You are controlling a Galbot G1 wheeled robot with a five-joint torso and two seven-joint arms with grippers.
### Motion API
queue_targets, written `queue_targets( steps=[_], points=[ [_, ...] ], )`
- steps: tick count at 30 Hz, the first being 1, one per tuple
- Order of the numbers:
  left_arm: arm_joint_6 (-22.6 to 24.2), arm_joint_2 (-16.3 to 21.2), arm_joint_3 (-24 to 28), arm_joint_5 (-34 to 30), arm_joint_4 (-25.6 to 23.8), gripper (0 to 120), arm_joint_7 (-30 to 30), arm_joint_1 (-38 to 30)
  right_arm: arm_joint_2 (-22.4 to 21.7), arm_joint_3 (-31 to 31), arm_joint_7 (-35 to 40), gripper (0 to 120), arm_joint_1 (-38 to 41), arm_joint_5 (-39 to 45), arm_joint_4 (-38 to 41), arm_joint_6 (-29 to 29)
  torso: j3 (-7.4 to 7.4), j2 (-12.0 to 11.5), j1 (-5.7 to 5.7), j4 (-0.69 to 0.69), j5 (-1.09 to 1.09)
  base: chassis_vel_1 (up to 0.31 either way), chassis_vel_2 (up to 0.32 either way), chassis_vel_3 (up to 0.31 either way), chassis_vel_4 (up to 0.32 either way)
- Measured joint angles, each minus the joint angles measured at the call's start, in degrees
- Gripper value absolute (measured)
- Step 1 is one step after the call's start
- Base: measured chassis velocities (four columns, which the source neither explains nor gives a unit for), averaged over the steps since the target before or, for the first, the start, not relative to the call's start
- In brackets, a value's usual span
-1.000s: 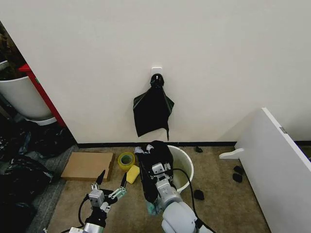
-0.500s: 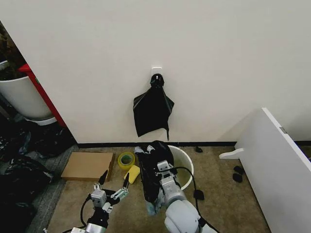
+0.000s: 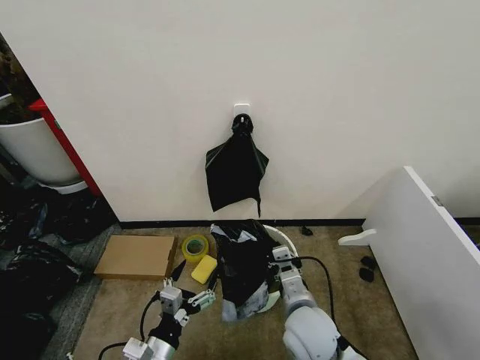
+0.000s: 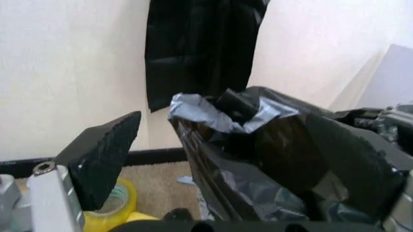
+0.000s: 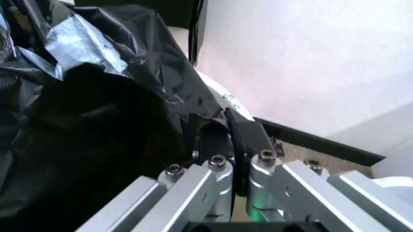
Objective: Place the garbage bag over the trash bin.
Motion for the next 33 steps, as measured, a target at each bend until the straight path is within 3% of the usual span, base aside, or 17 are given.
queue_targets(
  steps=[7, 10, 11, 14, 22, 33],
  points=[
    [6.65, 1.14, 4.51, -1.66, -0.21, 100, -4.13, -4.03, -0.18, -0.20, -0.14, 0, 0.00, -0.02, -0.11, 0.38, 0.00, 0.00, 0.00, 0.00, -0.01, 0.000, 0.000, 0.000, 0.000],
    [11.72, 1.34, 7.73, -3.86, -1.64, 97, -8.21, -6.26, -0.25, -0.28, -0.17, 0, -0.11, -0.02, -0.11, 0.46, 0.00, 0.00, 0.00, 0.00, -0.01, 0.000, 0.000, 0.000, 0.000],
    [17.51, 1.29, 9.91, -6.33, -3.24, 95, -12.17, -8.38, -0.50, -0.44, -0.18, 0, -0.21, -0.02, -0.11, 0.50, 0.00, 0.00, 0.00, 0.00, 0.00, 0.000, 0.000, 0.000, 0.000],
    [26.59, 0.33, 13.00, -9.90, -4.97, 95, -18.33, -12.87, -0.87, -0.68, -0.23, 0, -0.18, 0.09, -0.11, 0.51, 0.00, 0.00, 0.00, 0.00, 0.00, 0.000, 0.000, 0.000, 0.000],
    [36.06, -0.89, 14.43, -11.38, -3.08, 96, -22.77, -19.19, -0.85, -0.43, -0.22, 0, -0.52, 0.18, -0.28, 0.41, 0.00, 0.00, 0.00, 0.00, 0.00, 0.000, 0.000, 0.000, 0.000],
    [38.08, -4.78, 17.58, -14.27, 2.59, 97, -24.31, -25.04, -0.37, -0.44, 0.05, 0, -1.19, 0.09, -0.74, 0.41, 0.00, 0.00, 0.00, 0.00, 0.00, 0.000, 0.000, 0.000, 0.000]
  ],
)
